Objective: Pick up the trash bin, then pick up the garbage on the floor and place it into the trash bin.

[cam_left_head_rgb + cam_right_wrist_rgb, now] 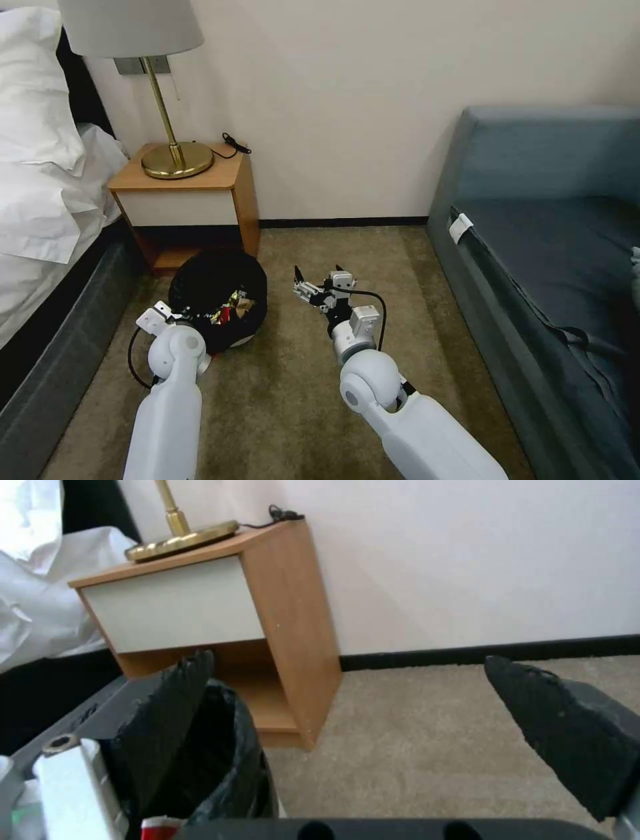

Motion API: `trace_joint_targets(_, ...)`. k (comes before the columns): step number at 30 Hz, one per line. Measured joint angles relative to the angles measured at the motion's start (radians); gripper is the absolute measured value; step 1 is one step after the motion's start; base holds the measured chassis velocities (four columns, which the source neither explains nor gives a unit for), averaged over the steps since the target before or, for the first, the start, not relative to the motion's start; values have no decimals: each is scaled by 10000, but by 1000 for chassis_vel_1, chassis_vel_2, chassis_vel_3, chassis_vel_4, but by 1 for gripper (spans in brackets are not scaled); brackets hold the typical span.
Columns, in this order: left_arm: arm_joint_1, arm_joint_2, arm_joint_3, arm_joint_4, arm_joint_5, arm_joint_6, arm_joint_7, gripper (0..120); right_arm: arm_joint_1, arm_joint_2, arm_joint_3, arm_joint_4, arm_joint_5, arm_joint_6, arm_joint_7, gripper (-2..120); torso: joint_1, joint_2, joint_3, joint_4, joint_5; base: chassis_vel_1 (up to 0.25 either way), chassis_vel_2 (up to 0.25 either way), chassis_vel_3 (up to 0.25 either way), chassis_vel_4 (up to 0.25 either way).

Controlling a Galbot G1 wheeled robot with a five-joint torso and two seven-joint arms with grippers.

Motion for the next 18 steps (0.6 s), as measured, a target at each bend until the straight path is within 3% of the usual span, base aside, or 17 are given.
trace_joint_targets(2, -27, 31, 44, 51, 42, -11, 25, 16, -24, -66, 37, -5, -33, 50, -102, 100, 0, 0, 0, -2, 0, 0, 0, 0, 0)
trace_joint_targets(11, 141, 87, 52, -212, 395, -261, 424, 44, -29, -69, 56, -131, -49, 239, -174, 100, 0, 0, 0, -2, 0, 0, 0, 0, 0)
trace_joint_targets(13, 472, 192, 141, -764, 912, -369, 1114, 54, -11, -16, 81, -344, -64, 615, -184, 100, 0, 0, 0, -1, -1, 0, 0, 0, 0)
trace_joint_targets(14, 472, 192, 141, -764, 912, -369, 1114, 54, -11, -16, 81, -344, -64, 615, -184, 100, 0, 0, 0, -1, -1, 0, 0, 0, 0)
trace_joint_targets(15, 823, 321, 225, -1298, 1727, -583, 1910, 63, 17, 6, 175, -493, -119, 814, -190, 100, 0, 0, 0, 0, 0, 0, 0, 0, 0)
trace_joint_targets(16, 823, 321, 225, -1298, 1727, -583, 1910, 63, 17, 6, 175, -493, -119, 814, -190, 100, 0, 0, 0, 0, 0, 0, 0, 0, 0)
trace_joint_targets(18, 1201, 537, 287, -1926, 2679, -847, 2793, 73, 31, -6, 328, -656, -244, 974, -231, 100, -1, 1, 0, 0, -1, 0, 0, 0, 0)
